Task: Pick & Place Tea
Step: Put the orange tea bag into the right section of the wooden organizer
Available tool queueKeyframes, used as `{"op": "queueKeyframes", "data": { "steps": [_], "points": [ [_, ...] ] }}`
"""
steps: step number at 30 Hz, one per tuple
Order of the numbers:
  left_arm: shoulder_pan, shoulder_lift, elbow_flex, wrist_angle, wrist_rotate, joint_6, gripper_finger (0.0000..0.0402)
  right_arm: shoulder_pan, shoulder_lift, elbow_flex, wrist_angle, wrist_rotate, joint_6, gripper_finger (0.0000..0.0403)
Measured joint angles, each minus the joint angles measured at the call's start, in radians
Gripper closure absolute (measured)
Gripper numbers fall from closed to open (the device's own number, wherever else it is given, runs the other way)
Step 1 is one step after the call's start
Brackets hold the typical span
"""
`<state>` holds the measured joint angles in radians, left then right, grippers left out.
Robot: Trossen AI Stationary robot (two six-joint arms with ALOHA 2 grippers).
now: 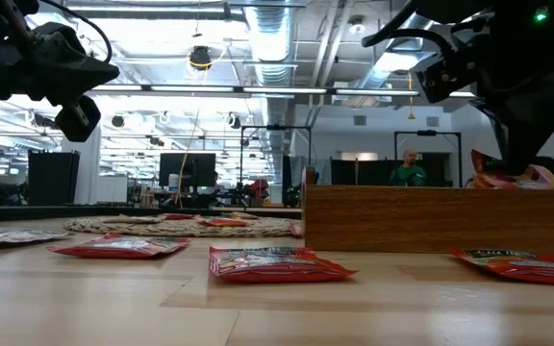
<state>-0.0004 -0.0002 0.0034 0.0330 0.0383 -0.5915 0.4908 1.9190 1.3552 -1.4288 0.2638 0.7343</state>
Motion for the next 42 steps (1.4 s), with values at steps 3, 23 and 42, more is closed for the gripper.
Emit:
{"op": "queueKeyframes", "data": {
  "steps": [3, 23, 42],
  "points": [
    [0.000, 0.000, 0.000, 0.000, 0.000, 0.000, 0.0402, 0.000, 0.000, 0.000, 0.000, -0.001, 0.000, 0.0403],
    [0.000, 0.000, 0.000, 0.000, 0.000, 0.000, 0.0402, 0.000, 0.000, 0.007, -0.047, -0.004, 0.000, 0.0296],
    [0.000, 0.000, 0.000, -0.001, 0.000, 0.000, 0.0402, -0.016, -0.032, 0.119, -0.144, 0.000, 0.022, 0.0318]
  ]
}}
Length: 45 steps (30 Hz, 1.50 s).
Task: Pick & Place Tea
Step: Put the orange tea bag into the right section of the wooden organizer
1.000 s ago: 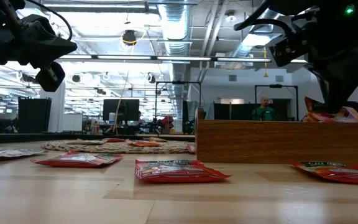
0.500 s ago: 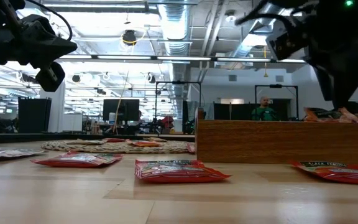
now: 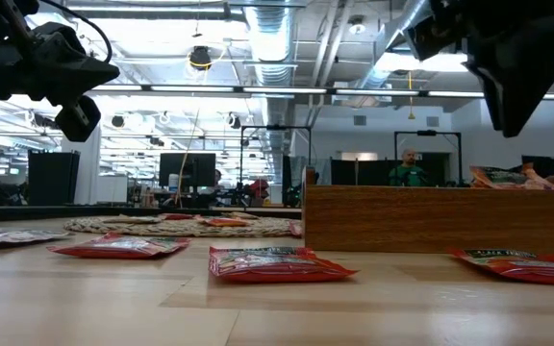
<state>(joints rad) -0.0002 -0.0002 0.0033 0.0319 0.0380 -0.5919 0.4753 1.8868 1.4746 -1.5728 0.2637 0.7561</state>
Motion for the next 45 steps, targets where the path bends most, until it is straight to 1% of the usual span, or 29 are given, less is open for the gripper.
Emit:
{"op": "queueKeyframes", "data": {
  "steps": [3, 6, 8, 11, 16, 24, 28, 33, 37, 45],
  "points": [
    [0.000, 0.000, 0.000, 0.000, 0.000, 0.000, 0.0402, -0.010, 0.001, 0.000, 0.002, -0.027, -0.001, 0.0345],
    [0.000, 0.000, 0.000, 0.000, 0.000, 0.000, 0.0402, -0.031, 0.000, 0.000, 0.001, -0.031, -0.001, 0.0386],
    [0.000, 0.000, 0.000, 0.000, 0.000, 0.000, 0.0402, -0.053, -0.009, 0.000, 0.002, -0.030, 0.002, 0.0396],
    [0.000, 0.000, 0.000, 0.000, 0.000, 0.000, 0.0402, -0.105, -0.011, 0.000, 0.002, -0.030, 0.027, 0.0398],
    [0.000, 0.000, 0.000, 0.000, 0.000, 0.000, 0.0402, -0.181, -0.010, -0.003, 0.003, -0.034, -0.018, 0.0401],
    [0.000, 0.000, 0.000, -0.001, 0.012, -0.001, 0.0402, -0.250, -0.010, -0.029, 0.002, -0.082, -0.056, 0.0402],
    [0.000, 0.000, 0.000, -0.001, 0.019, 0.000, 0.0402, -0.250, -0.010, -0.029, 0.002, -0.099, -0.057, 0.0403],
    [0.000, 0.000, 0.000, -0.001, 0.022, -0.001, 0.0402, -0.236, -0.010, -0.030, 0.002, -0.164, -0.057, 0.0403],
    [0.000, 0.000, 0.000, -0.001, 0.022, -0.001, 0.0402, -0.212, -0.010, -0.059, 0.002, -0.212, -0.035, 0.0403],
    [0.000, 0.000, 0.000, -0.001, 0.022, 0.000, 0.0402, -0.175, -0.010, -0.124, 0.001, -0.263, 0.011, 0.0403]
  ]
}}
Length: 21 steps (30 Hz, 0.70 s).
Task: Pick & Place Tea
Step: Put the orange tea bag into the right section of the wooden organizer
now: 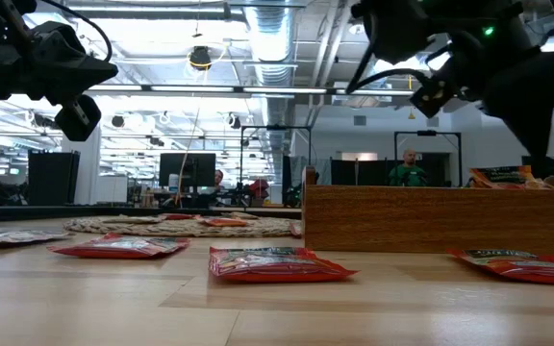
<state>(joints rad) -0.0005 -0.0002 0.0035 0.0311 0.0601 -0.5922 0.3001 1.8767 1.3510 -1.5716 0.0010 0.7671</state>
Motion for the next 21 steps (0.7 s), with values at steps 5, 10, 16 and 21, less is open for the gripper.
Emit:
{"op": "queueKeyframes", "data": {
  "steps": [5, 10, 16, 21],
  "points": [
    [0.000, 0.000, 0.000, 0.000, 0.001, -0.001, 0.0402, 0.035, 0.000, 0.000, 0.001, -0.035, 0.003, 0.0403],
    [0.000, 0.000, 0.000, 0.000, 0.003, -0.001, 0.0402, 0.072, 0.000, 0.000, 0.001, -0.081, 0.003, 0.0403],
    [0.000, 0.000, 0.000, 0.000, 0.003, 0.000, 0.0402, 0.115, 0.000, 0.000, 0.001, -0.099, 0.016, 0.0403],
    [0.000, 0.000, 0.000, 0.000, 0.003, -0.001, 0.0402, 0.121, -0.035, 0.001, 0.001, -0.021, 0.075, 0.0403]
  ]
}}
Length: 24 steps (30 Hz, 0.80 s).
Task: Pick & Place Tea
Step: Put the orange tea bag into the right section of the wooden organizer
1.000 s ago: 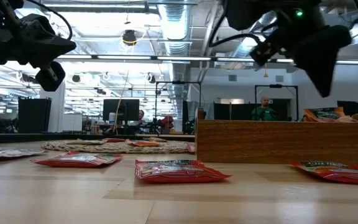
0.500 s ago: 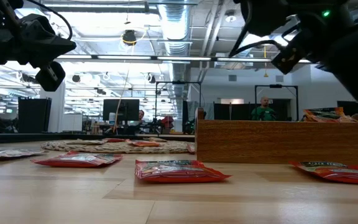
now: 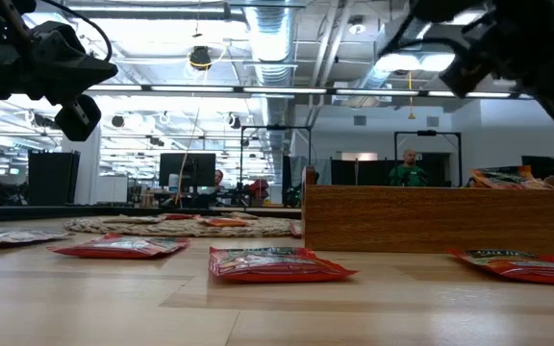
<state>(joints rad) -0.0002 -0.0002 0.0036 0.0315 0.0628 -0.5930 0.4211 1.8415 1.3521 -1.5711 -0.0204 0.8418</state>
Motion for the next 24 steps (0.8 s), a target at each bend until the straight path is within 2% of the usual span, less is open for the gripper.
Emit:
{"op": "queueKeyframes", "data": {
  "steps": [5, 9, 16, 24],
  "points": [
    [0.000, 0.000, 0.000, 0.000, 0.000, 0.000, 0.0402, -0.033, -0.084, 0.000, 0.000, 0.077, 0.066, 0.0403],
    [0.000, 0.000, 0.000, 0.000, 0.000, -0.003, 0.0402, -0.081, -0.111, 0.001, 0.000, 0.121, 0.058, 0.0403],
    [0.000, 0.000, 0.000, 0.000, -0.001, -0.003, 0.0402, -0.157, -0.013, 0.000, 0.012, 0.128, -0.103, 0.0403],
    [0.000, 0.000, 0.000, 0.001, 0.018, -0.003, 0.0402, -0.162, 0.065, 0.000, 0.021, 0.117, -0.206, 0.0403]
  ]
}}
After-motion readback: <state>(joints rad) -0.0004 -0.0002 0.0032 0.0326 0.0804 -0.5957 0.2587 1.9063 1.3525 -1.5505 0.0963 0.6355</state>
